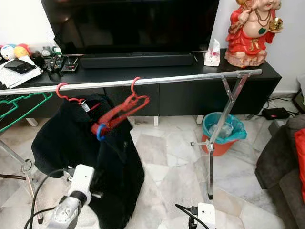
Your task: Hang hanger
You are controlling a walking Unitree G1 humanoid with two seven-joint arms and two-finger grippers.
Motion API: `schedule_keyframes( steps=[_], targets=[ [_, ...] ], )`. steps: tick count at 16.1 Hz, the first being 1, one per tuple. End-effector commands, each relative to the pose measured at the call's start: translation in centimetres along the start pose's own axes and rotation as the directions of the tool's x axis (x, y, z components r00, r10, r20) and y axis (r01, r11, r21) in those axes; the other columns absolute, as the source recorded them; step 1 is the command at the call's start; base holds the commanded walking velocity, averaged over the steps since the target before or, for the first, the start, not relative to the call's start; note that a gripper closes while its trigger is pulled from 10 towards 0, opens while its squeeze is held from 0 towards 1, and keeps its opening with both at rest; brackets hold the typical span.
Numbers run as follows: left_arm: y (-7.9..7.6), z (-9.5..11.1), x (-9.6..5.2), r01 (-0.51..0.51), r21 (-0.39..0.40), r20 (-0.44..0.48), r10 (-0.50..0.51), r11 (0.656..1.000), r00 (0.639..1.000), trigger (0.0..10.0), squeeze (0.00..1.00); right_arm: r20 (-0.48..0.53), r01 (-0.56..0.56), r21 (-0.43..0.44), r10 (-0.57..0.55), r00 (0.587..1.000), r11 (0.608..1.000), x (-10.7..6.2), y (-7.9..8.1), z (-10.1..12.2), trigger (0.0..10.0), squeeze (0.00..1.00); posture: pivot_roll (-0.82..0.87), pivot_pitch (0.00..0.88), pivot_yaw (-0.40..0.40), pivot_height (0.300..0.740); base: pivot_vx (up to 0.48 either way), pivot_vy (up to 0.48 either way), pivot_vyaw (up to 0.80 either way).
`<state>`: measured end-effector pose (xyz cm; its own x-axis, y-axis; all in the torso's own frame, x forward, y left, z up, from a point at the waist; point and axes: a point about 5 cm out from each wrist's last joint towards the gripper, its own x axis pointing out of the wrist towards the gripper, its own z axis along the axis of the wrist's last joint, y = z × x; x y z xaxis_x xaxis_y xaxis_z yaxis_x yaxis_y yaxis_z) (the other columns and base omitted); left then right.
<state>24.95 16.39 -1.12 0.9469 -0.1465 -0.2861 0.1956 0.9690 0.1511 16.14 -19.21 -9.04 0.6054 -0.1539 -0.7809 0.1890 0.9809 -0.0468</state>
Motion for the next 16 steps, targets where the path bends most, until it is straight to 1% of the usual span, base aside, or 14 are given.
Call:
schedule_keyframes(
  steps=[1,2,3,4,5,6,10,13,16],
  targets=[
    [0.7,-0.7,-0.3,-0.032,0.005,-0.044,0.033,0.999,0.998,10.0,0.00,-0.012,-0.004,0.000,0.004,1.000,1.000,-0.1,0.1,-0.3,10.0,0.00,-0.16,0.000,0.033,0.740,0.000,0.000,0.00],
    [0.9,-1.0,-0.4,-0.052,0.013,-0.074,0.053,0.999,0.996,10.0,0.00,-0.013,-0.005,-0.002,0.005,1.000,1.000,-0.1,0.0,-0.3,10.0,0.00,-0.16,0.000,0.033,0.740,0.000,0.000,0.00],
    [1.0,-1.3,-0.4,-0.067,-0.020,-0.100,0.065,0.998,0.993,10.0,0.00,-0.014,-0.007,-0.004,0.007,1.000,1.000,0.0,0.0,-0.3,10.0,0.00,-0.16,0.000,0.027,0.740,0.000,0.000,0.00],
    [1.0,-1.4,-0.4,-0.071,-0.023,-0.117,0.068,0.997,0.991,10.0,0.00,-0.014,-0.007,-0.005,0.007,1.000,1.000,0.0,0.0,-0.3,10.0,0.00,-0.16,0.000,0.027,0.740,0.000,0.000,0.00],
    [1.0,-1.9,-0.3,-0.073,-0.024,-0.178,0.068,0.997,0.982,10.0,0.00,-0.014,-0.007,-0.005,0.007,1.000,1.000,-0.1,0.0,-0.3,10.0,0.00,-0.16,0.000,0.025,0.740,0.000,0.000,0.00],
    [1.0,-2.0,-0.3,-0.072,-0.025,-0.185,0.067,0.997,0.980,10.0,0.00,-0.015,-0.007,-0.005,0.007,1.000,1.000,-0.1,0.0,-0.3,10.0,0.00,-0.16,0.000,0.024,0.740,0.000,0.000,0.00],
    [0.9,-1.7,-0.4,-0.094,-0.054,-0.141,0.086,0.994,0.986,10.0,0.00,-0.013,-0.006,-0.005,0.006,1.000,1.000,-0.1,-0.1,-0.3,10.0,0.00,-0.16,0.000,0.014,0.740,0.000,0.000,0.00],
    [1.4,-2.3,-0.8,-0.144,-0.075,-0.154,0.131,0.987,0.979,10.0,0.00,-0.016,-0.007,-0.011,0.007,1.000,1.000,0.0,-0.3,-0.2,10.0,0.00,-0.15,0.000,-0.004,0.740,0.000,0.000,0.00],
    [1.4,-2.7,-1.3,-0.158,-0.089,-0.140,0.144,0.983,0.980,10.0,0.00,-0.013,-0.001,-0.009,0.001,1.000,1.000,0.0,-0.5,-0.1,10.0,0.00,-0.15,0.000,-0.014,0.740,0.000,0.000,0.00]
  ],
)
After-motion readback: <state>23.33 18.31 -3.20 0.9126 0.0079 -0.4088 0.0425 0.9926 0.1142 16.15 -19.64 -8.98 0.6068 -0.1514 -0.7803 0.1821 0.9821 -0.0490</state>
